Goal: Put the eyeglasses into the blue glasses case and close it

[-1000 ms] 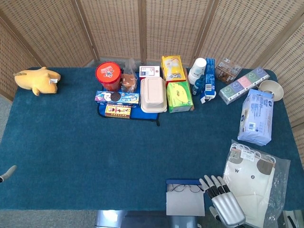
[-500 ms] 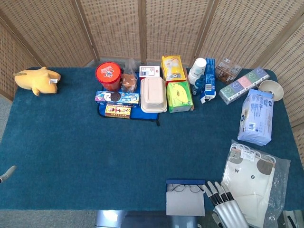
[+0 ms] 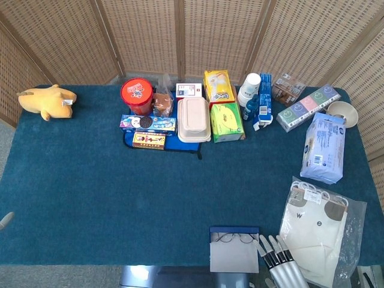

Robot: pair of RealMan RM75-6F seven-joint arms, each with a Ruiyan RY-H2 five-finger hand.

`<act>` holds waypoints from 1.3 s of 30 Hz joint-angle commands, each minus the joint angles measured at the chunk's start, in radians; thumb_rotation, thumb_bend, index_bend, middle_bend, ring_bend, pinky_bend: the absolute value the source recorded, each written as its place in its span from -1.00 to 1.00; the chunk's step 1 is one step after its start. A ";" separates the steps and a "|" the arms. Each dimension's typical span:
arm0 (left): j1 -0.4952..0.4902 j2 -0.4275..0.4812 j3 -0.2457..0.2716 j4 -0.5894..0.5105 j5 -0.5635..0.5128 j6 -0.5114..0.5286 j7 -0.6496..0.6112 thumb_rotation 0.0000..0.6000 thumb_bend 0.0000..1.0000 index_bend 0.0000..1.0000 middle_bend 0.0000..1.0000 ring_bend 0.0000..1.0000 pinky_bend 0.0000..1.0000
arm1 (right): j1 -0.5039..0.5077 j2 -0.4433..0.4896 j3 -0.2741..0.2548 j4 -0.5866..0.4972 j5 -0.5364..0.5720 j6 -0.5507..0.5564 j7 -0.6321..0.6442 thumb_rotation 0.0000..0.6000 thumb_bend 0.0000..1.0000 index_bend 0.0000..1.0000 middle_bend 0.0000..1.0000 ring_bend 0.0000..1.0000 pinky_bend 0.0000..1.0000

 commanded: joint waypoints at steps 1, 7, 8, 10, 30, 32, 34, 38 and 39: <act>0.006 0.002 0.000 0.006 0.002 0.010 -0.005 1.00 -0.74 -0.75 -0.67 -0.89 -1.00 | -0.008 -0.028 0.013 0.047 -0.019 0.014 0.041 1.00 -0.67 -1.00 -1.00 -1.00 -0.80; 0.016 0.006 0.004 0.017 0.007 0.025 -0.009 1.00 -0.74 -0.75 -0.66 -0.89 -1.00 | -0.015 -0.081 0.022 0.148 -0.044 0.027 0.128 1.00 -0.67 -1.00 -1.00 -1.00 -0.81; 0.017 0.006 0.004 0.018 0.008 0.027 -0.010 1.00 -0.74 -0.75 -0.66 -0.89 -1.00 | -0.017 -0.090 0.024 0.165 -0.047 0.034 0.140 1.00 -0.67 -1.00 -1.00 -1.00 -0.81; 0.019 0.008 0.005 0.019 0.009 0.031 -0.010 1.00 -0.74 -0.75 -0.66 -0.89 -1.00 | -0.022 -0.103 0.029 0.194 -0.050 0.043 0.159 1.00 -0.67 -1.00 -1.00 -1.00 -0.81; 0.044 0.016 -0.002 0.039 0.025 0.096 -0.021 1.00 -0.74 -0.75 -0.66 -0.90 -1.00 | -0.037 -0.229 0.046 0.423 -0.071 0.103 0.362 1.00 -0.73 -1.00 -1.00 -1.00 -0.82; 0.046 0.017 -0.003 0.041 0.025 0.102 -0.023 1.00 -0.74 -0.75 -0.66 -0.90 -1.00 | -0.035 -0.242 0.049 0.444 -0.073 0.110 0.379 1.00 -0.74 -1.00 -1.00 -1.00 -0.82; 0.047 0.017 -0.006 0.041 0.025 0.107 -0.025 1.00 -0.74 -0.75 -0.66 -0.90 -1.00 | -0.030 -0.252 0.053 0.460 -0.074 0.114 0.393 1.00 -0.74 -1.00 -1.00 -1.00 -0.82; 0.051 0.017 -0.006 0.043 0.026 0.114 -0.026 1.00 -0.74 -0.75 -0.66 -0.90 -1.00 | -0.025 -0.272 0.058 0.491 -0.070 0.115 0.425 1.00 -0.76 -1.00 -1.00 -1.00 -0.82; 0.052 0.016 -0.006 0.043 0.026 0.115 -0.026 1.00 -0.74 -0.75 -0.66 -0.90 -1.00 | -0.024 -0.276 0.058 0.497 -0.069 0.115 0.432 1.00 -0.76 -1.00 -1.00 -1.00 -0.82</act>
